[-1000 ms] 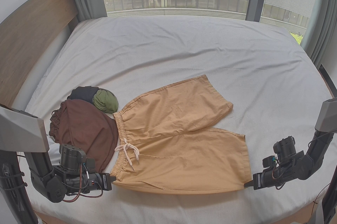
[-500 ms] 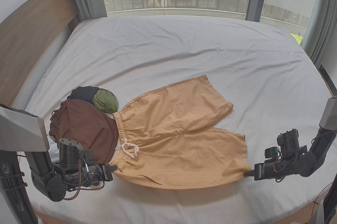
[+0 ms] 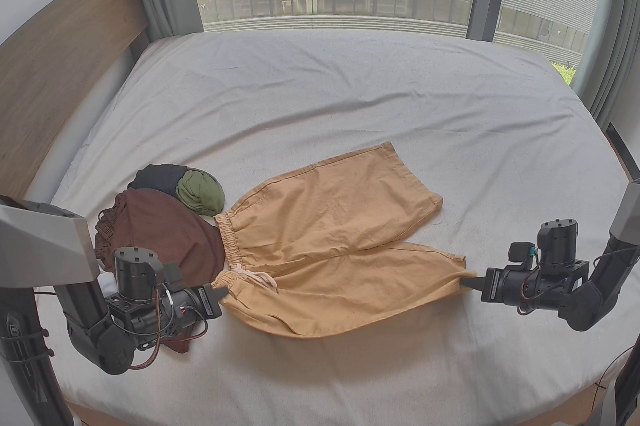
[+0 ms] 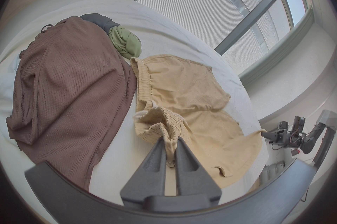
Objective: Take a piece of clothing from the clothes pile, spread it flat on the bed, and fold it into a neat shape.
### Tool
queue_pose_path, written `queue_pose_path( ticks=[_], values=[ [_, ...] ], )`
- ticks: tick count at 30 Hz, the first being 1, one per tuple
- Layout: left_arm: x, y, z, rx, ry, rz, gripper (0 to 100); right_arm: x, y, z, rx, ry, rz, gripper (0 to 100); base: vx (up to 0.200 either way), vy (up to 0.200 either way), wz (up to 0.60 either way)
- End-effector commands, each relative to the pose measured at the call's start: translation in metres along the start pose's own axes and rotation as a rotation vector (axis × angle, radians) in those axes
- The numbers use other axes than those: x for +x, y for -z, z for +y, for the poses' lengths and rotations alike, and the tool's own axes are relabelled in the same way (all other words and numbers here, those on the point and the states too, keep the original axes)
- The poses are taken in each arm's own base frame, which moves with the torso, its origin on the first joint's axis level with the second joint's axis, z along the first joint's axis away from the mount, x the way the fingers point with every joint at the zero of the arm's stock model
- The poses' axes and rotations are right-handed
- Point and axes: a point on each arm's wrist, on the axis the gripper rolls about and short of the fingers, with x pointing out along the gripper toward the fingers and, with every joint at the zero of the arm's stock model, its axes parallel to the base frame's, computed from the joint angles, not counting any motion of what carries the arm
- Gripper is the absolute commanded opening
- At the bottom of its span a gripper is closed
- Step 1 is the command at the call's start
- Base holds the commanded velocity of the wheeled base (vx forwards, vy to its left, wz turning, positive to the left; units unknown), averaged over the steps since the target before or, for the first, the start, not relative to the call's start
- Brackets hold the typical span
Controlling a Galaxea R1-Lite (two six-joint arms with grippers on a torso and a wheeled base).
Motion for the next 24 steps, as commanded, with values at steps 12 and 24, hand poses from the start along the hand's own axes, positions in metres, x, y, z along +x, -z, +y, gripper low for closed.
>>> queue_pose_path(
  ticks=[12, 24],
  values=[
    [0.016, -0.018, -0.008, -0.065, 0.015, -0.095, 0, 0.020, -0.044, 0.009, -0.001, -0.056, -0.146, 0, 0.000, 0.000, 0.00],
    [0.021, -0.026, -0.010, -0.100, 0.002, -0.142, 0, 0.031, -0.075, 0.015, 0.011, -0.074, -0.188, 0, 0.000, 0.000, 0.00]
  ],
)
